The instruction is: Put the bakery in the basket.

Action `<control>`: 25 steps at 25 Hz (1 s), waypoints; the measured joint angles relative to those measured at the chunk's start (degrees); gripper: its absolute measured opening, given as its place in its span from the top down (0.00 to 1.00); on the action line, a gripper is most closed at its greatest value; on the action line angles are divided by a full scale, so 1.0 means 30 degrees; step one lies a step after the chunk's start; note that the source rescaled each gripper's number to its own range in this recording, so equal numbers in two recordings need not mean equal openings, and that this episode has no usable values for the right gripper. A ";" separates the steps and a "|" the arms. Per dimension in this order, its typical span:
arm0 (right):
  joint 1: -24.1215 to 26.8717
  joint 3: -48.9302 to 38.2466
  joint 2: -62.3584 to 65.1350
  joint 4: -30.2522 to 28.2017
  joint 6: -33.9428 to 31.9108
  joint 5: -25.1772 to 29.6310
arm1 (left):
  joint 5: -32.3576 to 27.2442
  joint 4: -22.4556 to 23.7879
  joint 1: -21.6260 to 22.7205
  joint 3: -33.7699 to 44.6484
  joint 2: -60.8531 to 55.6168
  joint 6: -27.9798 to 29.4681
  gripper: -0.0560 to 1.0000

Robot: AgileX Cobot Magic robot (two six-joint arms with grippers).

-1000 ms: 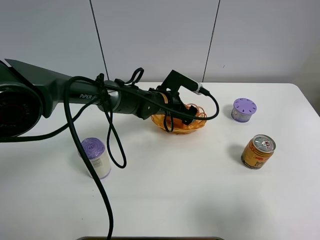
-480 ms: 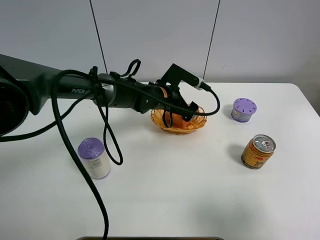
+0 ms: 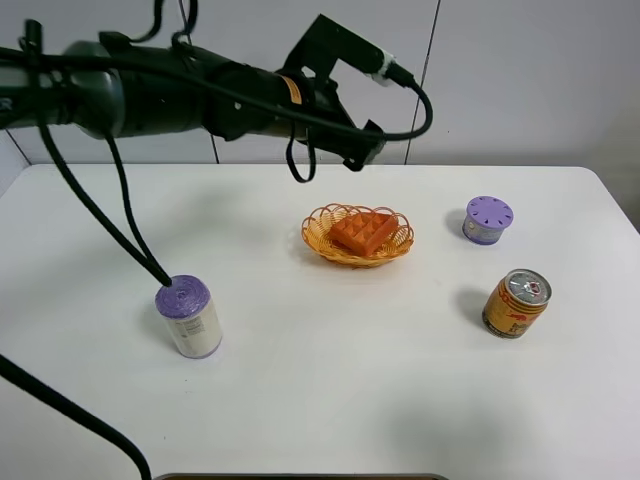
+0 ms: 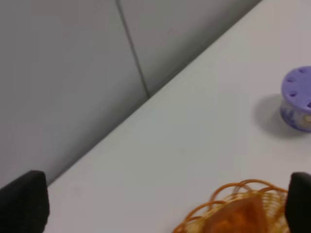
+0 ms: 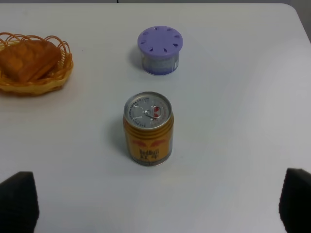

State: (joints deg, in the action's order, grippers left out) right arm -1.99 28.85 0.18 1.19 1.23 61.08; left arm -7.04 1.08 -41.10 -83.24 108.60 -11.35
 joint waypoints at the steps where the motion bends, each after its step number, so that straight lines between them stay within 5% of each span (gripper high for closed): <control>1: 0.0000 0.0000 0.0000 0.0000 0.0000 0.0000 | -0.0524 0.0235 0.0263 0.0000 -0.0422 0.0000 0.02; 13: 0.0000 0.0000 0.0000 0.0000 0.0000 0.0000 | -0.6972 0.3132 0.5025 0.0000 -0.5463 0.0000 0.02; 25: 0.0000 0.0000 0.0000 0.0000 0.0000 0.0000 | -1.3187 0.3463 0.9039 0.0000 -1.0589 0.0000 0.02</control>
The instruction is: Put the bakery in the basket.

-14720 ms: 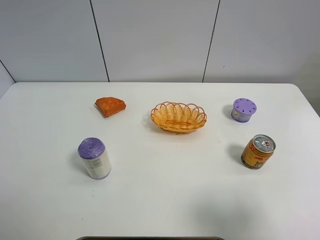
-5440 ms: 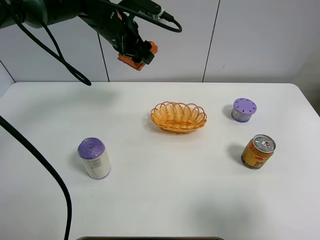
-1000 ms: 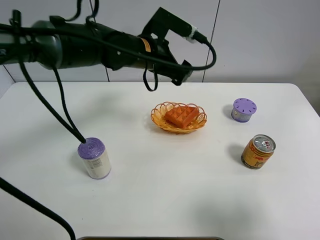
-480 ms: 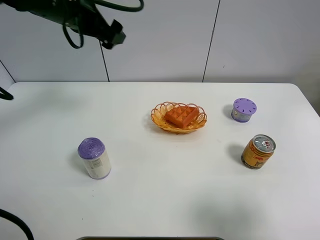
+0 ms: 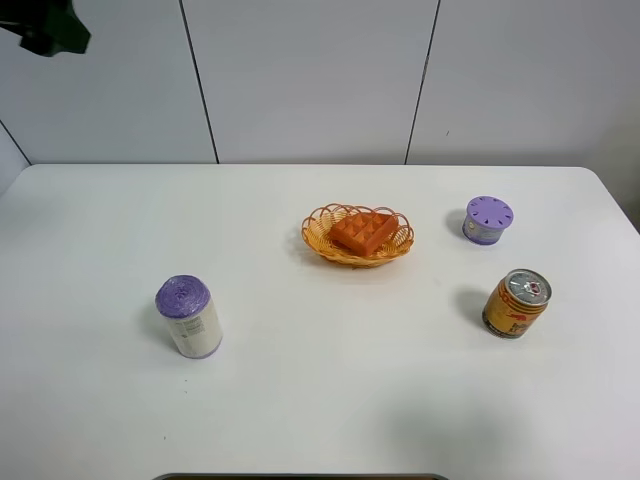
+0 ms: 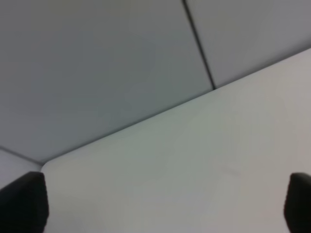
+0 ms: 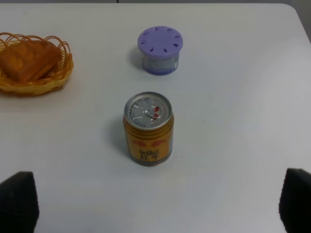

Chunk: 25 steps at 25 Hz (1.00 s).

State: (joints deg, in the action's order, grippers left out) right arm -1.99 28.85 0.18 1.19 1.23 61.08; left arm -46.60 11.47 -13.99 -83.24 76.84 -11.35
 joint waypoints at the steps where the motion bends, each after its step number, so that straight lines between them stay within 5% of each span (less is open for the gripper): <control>1: 0.0000 0.0000 0.0000 0.0000 0.0000 0.0000 | -0.0370 0.0000 0.0264 0.0000 -0.0388 0.0000 0.02; 13: 0.0000 0.0000 0.0000 0.0000 0.0000 0.0000 | -0.1218 -0.0128 0.2648 0.3556 -0.7521 0.0000 0.02; 25: 0.0000 0.0000 0.0000 0.0000 0.0000 0.0000 | -0.1402 -0.0843 0.2913 0.8443 -1.5121 0.0854 0.02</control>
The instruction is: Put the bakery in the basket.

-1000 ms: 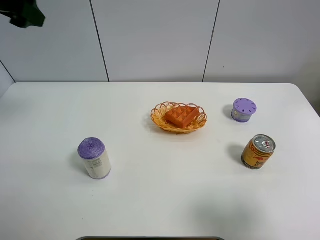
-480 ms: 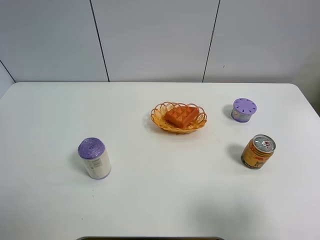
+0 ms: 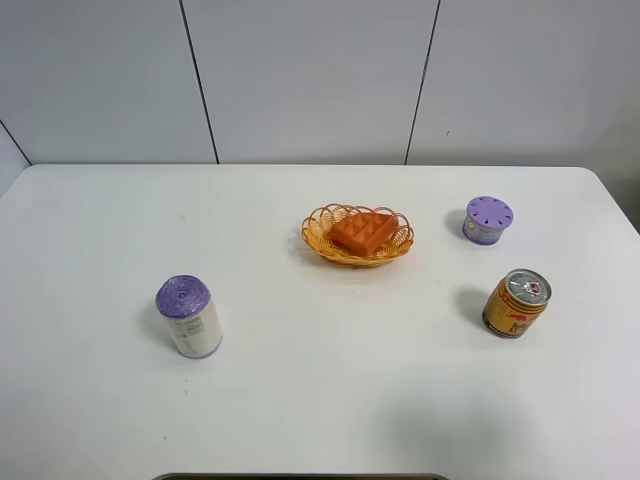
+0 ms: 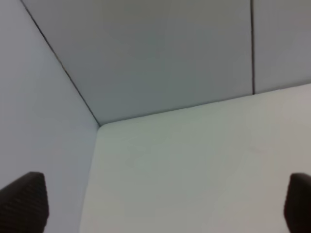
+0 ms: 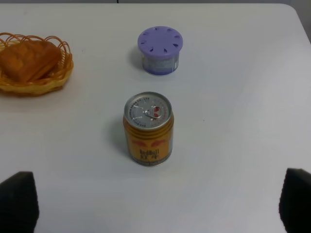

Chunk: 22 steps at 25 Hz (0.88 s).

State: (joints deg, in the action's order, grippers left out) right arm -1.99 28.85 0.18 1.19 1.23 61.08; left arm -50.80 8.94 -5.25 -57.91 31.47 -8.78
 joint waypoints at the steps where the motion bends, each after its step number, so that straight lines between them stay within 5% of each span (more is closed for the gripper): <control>1: 0.0000 0.0000 0.0000 0.0000 0.0000 0.0000 | -0.0034 -0.0202 0.0000 0.0426 -0.0516 0.0076 0.02; 10: 0.0000 0.0000 0.0000 0.0000 0.0000 0.0000 | -0.0807 -0.2553 0.0000 0.3775 -0.4356 0.0211 0.02; 22: 0.0000 0.0000 0.0000 0.0000 0.0000 0.0000 | -0.1028 -0.2978 0.0000 0.8364 -0.8508 0.0977 0.02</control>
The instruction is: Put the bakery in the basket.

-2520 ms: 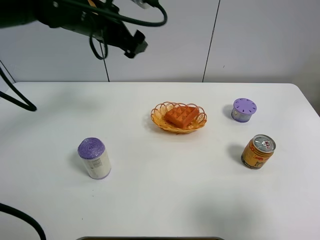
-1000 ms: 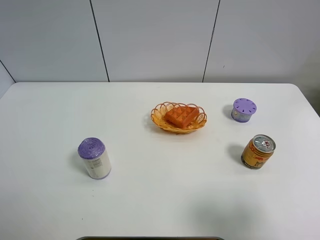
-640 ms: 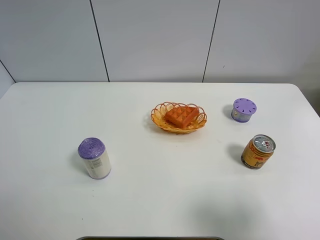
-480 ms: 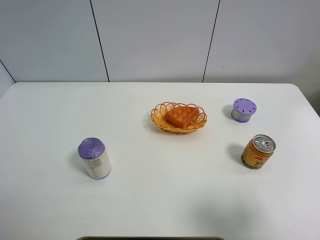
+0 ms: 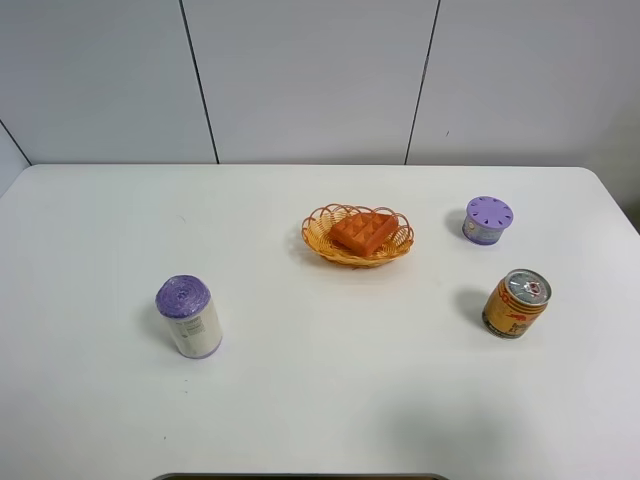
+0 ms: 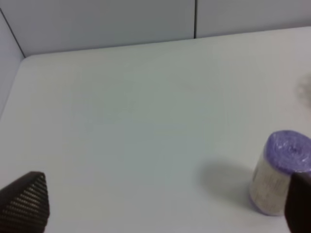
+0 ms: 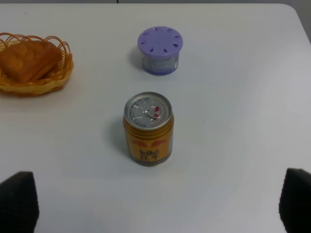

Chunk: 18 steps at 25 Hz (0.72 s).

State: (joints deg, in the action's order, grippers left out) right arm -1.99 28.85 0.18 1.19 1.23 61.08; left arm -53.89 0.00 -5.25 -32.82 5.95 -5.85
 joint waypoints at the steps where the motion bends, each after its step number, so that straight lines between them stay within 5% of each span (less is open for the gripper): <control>1: 0.0000 0.0000 0.0000 0.0000 0.0000 0.0000 | 0.0000 0.0000 0.0000 0.0304 -0.0351 0.0098 0.02; 18: 0.0000 0.0000 0.0000 0.0000 0.0000 0.0000 | -0.2110 -0.0994 0.0000 0.1264 -0.2112 0.1173 0.02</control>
State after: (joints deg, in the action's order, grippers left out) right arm -1.99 28.85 0.18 1.19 1.23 61.08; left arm -60.22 -2.98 -5.25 -29.03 -0.39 -2.33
